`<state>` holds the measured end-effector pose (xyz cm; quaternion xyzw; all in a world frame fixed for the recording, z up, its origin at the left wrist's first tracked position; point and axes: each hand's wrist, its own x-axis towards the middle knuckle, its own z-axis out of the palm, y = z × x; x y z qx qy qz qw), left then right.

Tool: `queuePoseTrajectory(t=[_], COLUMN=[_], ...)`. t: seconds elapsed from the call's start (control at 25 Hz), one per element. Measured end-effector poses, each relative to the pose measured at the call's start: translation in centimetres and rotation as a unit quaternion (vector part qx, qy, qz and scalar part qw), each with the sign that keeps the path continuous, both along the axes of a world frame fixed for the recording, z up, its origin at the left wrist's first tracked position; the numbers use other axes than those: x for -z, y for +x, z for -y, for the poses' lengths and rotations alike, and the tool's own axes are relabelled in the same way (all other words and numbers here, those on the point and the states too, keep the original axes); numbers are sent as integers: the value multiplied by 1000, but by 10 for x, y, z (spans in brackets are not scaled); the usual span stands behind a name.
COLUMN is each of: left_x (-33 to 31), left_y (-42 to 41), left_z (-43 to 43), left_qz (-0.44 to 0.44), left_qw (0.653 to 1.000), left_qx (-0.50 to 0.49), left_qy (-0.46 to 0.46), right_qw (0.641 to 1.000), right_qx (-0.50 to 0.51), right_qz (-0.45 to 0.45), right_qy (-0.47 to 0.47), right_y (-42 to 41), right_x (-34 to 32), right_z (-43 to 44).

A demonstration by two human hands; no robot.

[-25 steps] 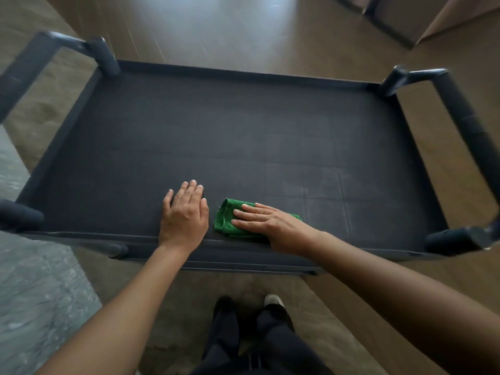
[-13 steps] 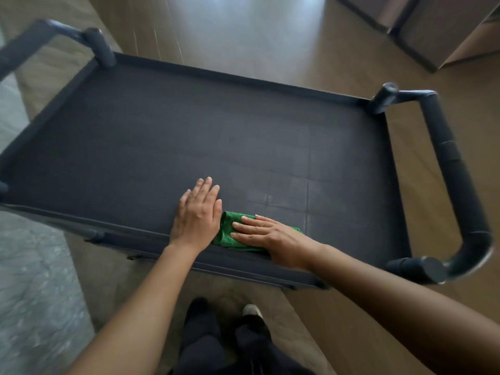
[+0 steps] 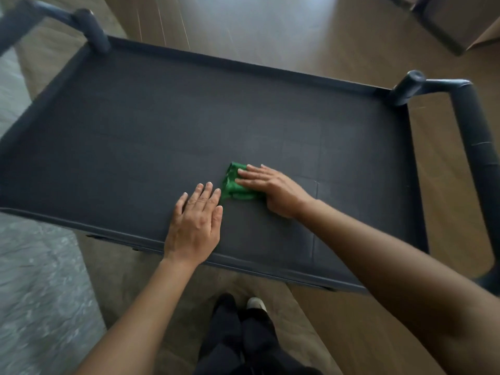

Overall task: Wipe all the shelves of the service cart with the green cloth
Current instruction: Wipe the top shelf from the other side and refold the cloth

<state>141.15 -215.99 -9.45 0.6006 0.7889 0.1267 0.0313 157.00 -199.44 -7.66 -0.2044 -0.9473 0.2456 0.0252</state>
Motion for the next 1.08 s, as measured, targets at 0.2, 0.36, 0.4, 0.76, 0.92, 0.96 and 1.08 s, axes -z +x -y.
queuePoseTrajectory(t=[0.2, 0.36, 0.4, 0.76, 0.92, 0.96, 1.08], left_x=[1, 0, 0, -7, -6, -6, -5], left_y=[0, 2, 2, 3, 1, 1, 1], left_z=[0, 1, 1, 1, 2, 2, 2], left_qz=[-10, 1, 7, 68, 84, 82, 69], left_qw=[1000, 1000, 1000, 997, 996, 996, 997], left_qx=[3, -2, -3, -19, -21, -20, -15], left_qy=[0, 10, 13, 23, 23, 22, 17], right_qw=[993, 985, 986, 1000, 998, 997, 995], right_qx=[106, 157, 152, 25, -53, -66, -90], right_qz=[34, 56, 54, -12, -22, -16, -10], right_qy=[28, 39, 42, -3, -28, -32, -37], right_y=[-42, -55, -53, 15, 45, 47, 45], right_x=[1, 1, 2, -3, 0, -1, -3], right_z=[-85, -100, -95, 63, 110, 109, 91])
